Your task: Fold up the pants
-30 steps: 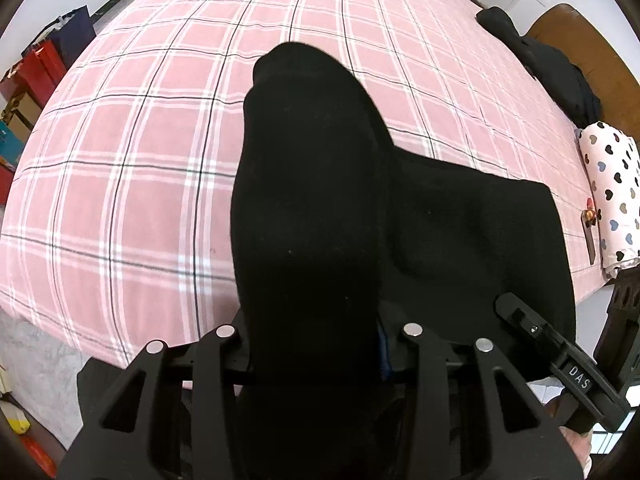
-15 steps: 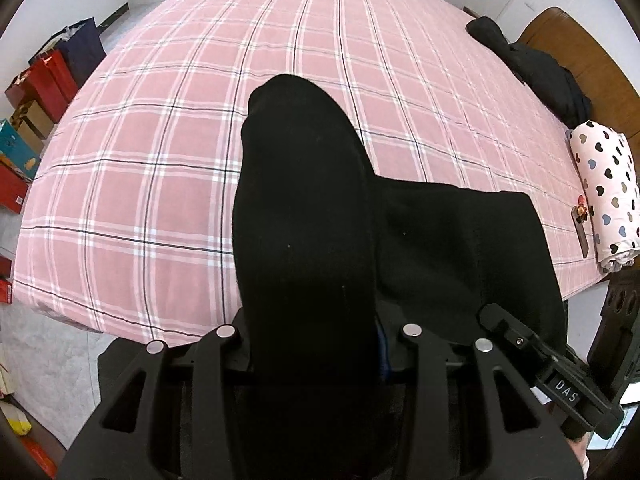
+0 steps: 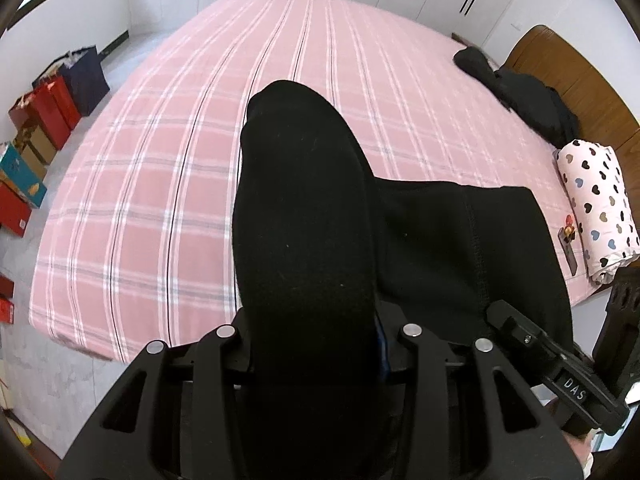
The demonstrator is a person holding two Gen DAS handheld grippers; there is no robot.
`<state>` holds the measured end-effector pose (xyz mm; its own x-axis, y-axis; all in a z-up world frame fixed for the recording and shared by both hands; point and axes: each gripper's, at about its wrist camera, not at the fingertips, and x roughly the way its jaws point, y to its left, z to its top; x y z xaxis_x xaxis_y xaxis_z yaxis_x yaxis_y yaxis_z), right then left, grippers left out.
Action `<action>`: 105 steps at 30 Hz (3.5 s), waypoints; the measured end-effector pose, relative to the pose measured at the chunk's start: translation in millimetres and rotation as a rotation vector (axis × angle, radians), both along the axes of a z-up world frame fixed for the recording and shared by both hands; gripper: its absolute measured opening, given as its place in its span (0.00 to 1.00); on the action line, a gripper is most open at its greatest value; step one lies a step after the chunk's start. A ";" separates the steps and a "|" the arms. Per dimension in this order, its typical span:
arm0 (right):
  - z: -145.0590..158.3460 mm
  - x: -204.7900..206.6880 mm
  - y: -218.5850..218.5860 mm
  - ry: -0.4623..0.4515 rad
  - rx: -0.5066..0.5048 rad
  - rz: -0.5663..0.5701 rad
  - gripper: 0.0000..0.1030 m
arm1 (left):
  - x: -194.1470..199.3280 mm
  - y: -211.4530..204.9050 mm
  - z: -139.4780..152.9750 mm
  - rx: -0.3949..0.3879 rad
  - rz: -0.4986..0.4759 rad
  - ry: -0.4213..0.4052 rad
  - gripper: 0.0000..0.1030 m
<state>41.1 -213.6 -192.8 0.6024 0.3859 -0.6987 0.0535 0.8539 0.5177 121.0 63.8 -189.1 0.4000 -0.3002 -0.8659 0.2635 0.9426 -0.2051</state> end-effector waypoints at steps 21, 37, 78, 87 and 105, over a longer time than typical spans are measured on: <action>58.2 123.7 -26.9 -0.200 -0.047 0.006 0.37 | 101.6 -36.8 51.0 -0.011 -0.009 -0.208 0.38; 35.2 229.8 -54.1 -0.233 -0.051 0.019 0.37 | 198.9 -58.7 26.2 -0.023 0.019 -0.254 0.38; -102.0 316.0 -81.9 -0.074 -0.040 -0.028 0.38 | 290.4 -77.3 -85.5 0.045 0.003 -0.138 0.38; -74.2 304.3 -76.5 -0.145 -0.047 -0.016 0.37 | 276.4 -77.4 -58.7 0.005 -0.003 -0.194 0.38; -113.8 303.6 -105.9 0.029 -0.023 -0.085 0.66 | 291.9 -27.1 -113.7 -0.044 0.103 -0.047 0.78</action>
<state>344.6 -319.5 -306.6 0.6118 0.3178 -0.7243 0.1413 0.8571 0.4955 412.9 36.8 -302.8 0.4706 -0.2932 -0.8322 0.1762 0.9554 -0.2369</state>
